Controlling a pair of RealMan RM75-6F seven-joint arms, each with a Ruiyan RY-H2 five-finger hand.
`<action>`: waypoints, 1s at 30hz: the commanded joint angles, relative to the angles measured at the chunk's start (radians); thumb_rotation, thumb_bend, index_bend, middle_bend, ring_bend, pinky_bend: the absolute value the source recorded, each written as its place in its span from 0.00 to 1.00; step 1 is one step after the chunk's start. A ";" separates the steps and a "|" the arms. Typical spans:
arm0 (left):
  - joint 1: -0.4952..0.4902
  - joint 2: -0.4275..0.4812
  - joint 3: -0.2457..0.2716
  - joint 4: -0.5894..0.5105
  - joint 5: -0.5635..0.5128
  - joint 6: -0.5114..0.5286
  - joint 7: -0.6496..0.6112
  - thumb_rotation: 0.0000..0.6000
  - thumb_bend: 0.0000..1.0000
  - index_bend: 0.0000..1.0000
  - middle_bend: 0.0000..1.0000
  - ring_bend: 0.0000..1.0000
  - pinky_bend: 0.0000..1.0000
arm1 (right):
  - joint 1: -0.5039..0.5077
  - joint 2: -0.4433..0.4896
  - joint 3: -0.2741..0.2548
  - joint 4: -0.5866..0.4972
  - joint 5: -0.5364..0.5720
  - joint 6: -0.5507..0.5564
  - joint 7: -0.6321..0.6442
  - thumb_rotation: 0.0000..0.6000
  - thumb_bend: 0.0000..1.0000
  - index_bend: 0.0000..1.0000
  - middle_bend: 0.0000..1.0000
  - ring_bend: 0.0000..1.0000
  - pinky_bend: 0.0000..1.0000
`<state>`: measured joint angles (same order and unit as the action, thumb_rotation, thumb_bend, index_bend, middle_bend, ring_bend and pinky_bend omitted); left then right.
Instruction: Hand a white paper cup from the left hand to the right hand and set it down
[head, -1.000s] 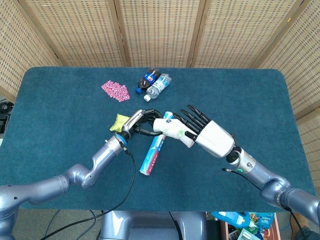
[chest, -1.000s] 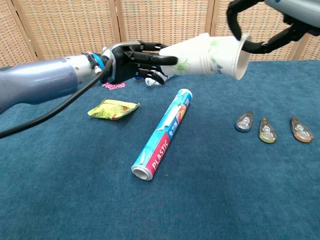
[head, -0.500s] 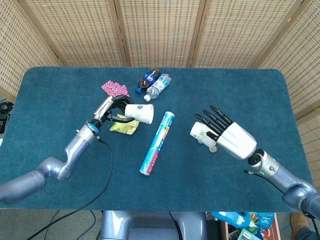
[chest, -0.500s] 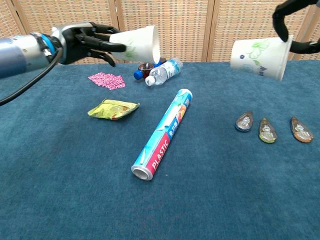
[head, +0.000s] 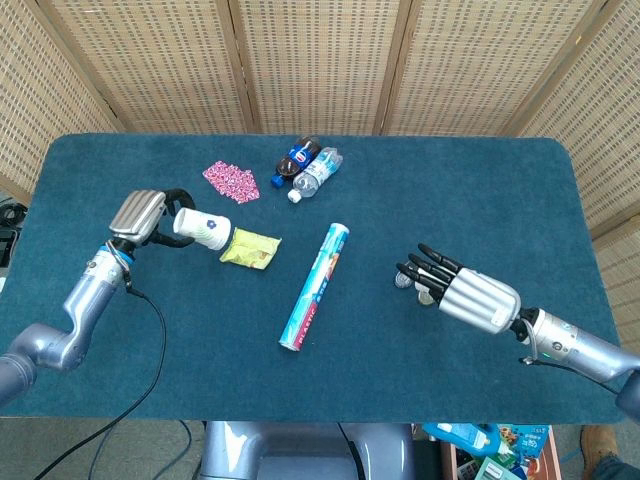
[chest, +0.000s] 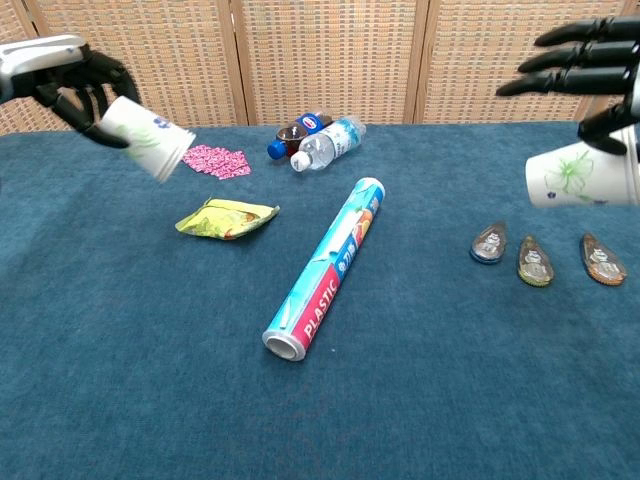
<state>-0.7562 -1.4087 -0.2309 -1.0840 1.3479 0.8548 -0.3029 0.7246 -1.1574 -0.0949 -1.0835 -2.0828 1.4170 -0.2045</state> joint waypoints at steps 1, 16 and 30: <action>0.055 0.026 0.040 -0.039 -0.092 0.027 0.257 1.00 0.19 0.49 0.52 0.49 0.47 | 0.047 0.040 -0.028 -0.066 -0.042 -0.104 -0.078 1.00 0.60 0.67 0.11 0.09 0.04; 0.079 -0.037 0.076 -0.004 -0.132 0.032 0.370 1.00 0.19 0.38 0.32 0.34 0.43 | 0.147 0.046 -0.036 -0.166 -0.065 -0.383 -0.241 1.00 0.48 0.48 0.11 0.11 0.05; 0.090 0.053 0.073 -0.136 -0.110 0.032 0.317 1.00 0.19 0.00 0.00 0.00 0.15 | 0.047 0.015 0.058 -0.137 0.039 -0.182 -0.283 1.00 0.00 0.13 0.06 0.11 0.05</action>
<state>-0.6719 -1.3690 -0.1540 -1.2034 1.2297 0.8726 0.0251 0.7990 -1.1406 -0.0568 -1.2202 -2.0684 1.1883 -0.4984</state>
